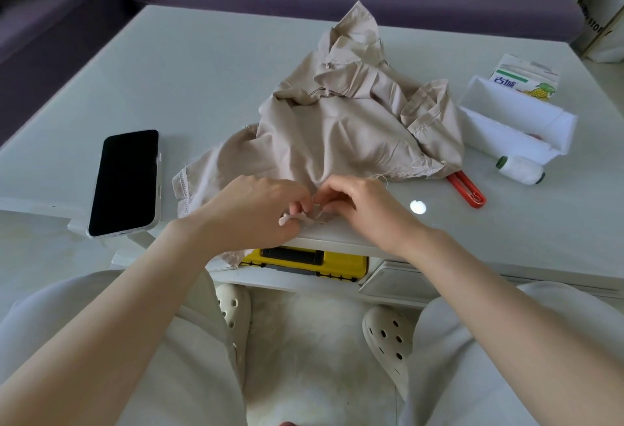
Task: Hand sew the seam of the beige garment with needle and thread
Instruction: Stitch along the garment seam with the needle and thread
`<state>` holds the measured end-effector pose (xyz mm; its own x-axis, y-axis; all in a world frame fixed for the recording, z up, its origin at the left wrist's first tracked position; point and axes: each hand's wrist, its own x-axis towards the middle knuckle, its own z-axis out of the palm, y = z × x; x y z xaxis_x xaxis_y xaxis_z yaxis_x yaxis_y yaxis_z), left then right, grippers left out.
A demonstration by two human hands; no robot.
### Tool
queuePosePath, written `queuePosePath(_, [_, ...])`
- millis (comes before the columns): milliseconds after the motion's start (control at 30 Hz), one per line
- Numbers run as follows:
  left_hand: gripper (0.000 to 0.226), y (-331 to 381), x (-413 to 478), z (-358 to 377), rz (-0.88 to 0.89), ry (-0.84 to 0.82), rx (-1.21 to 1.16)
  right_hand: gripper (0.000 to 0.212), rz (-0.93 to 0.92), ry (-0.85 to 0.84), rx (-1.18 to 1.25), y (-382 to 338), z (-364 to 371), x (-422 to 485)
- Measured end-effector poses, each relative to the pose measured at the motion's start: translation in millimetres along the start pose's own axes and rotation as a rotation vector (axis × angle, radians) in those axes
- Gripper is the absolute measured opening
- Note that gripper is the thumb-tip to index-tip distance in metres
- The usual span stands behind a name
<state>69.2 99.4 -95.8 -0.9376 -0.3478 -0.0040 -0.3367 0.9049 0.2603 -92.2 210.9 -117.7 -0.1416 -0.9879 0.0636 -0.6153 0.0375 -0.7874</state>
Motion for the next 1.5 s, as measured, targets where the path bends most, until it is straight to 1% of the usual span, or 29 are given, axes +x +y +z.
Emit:
queuePosePath(133, [0.012, -1, -1, 2, 0.035, 0.013, 0.015, 0.021, 0.031, -0.027, 0.024, 1, 0, -2])
queuePosePath(333, [0.015, -4, 0, 5, 0.077, 0.067, 0.041, 0.024, -0.004, -0.034, 0.026, -1, 2, -3])
queuePosePath(433, [0.016, -3, 0, 6, 0.108, 0.151, -0.013, 0.025, -0.008, 0.035, 0.084, -5, 1, -2])
queuePosePath(533, [0.012, -2, 0, 5, 0.123, 0.218, -0.042, 0.02, 0.038, 0.148, 0.177, -8, -3, 1])
queuePosePath(600, [0.017, 0, 0, 5, 0.117, 0.242, -0.017, 0.016, 0.084, 0.212, 0.248, -10, -6, 2])
queuePosePath(667, [0.019, 1, 0, 5, 0.123, 0.254, -0.003, 0.014, 0.117, 0.241, 0.314, -11, -7, 2])
queuePosePath(767, [0.023, 1, 0, 6, 0.137, 0.259, -0.004, 0.018, 0.147, 0.227, 0.329, -12, -5, 1])
queuePosePath(900, [0.042, 0, 0, 6, 0.087, 0.221, -0.055, 0.025, 0.165, 0.178, 0.287, -11, 2, 0])
queuePosePath(967, [0.043, 0, 1, 7, 0.059, 0.218, -0.075, 0.022, 0.124, 0.19, 0.212, -10, 4, -2])
queuePosePath(1000, [0.041, 1, 1, 7, 0.054, 0.23, -0.075, 0.019, 0.049, 0.224, 0.097, -9, 4, -3])
queuePosePath(1100, [0.028, 1, 2, 7, 0.029, 0.281, -0.05, 0.009, -0.304, 0.354, -0.406, -7, 5, -5])
queuePosePath(1133, [0.026, 0, 3, 7, 0.023, 0.299, -0.047, 0.007, -0.381, 0.371, -0.495, -8, 5, -6])
queuePosePath(1233, [0.027, 0, 4, 7, -0.01, 0.3, -0.07, 0.009, -0.5, 0.339, -0.566, -11, 8, -7])
queuePosePath(1367, [0.026, 3, 5, 5, -0.066, 0.234, -0.153, 0.021, -0.519, 0.254, -0.67, -7, 16, -8])
queuePosePath(1433, [0.016, 4, 6, 4, -0.086, 0.194, -0.188, 0.019, -0.523, 0.261, -0.695, -5, 17, -7])
queuePosePath(1500, [0.01, 5, 6, 3, -0.107, 0.162, -0.205, 0.012, -0.532, 0.257, -0.677, -3, 16, -6])
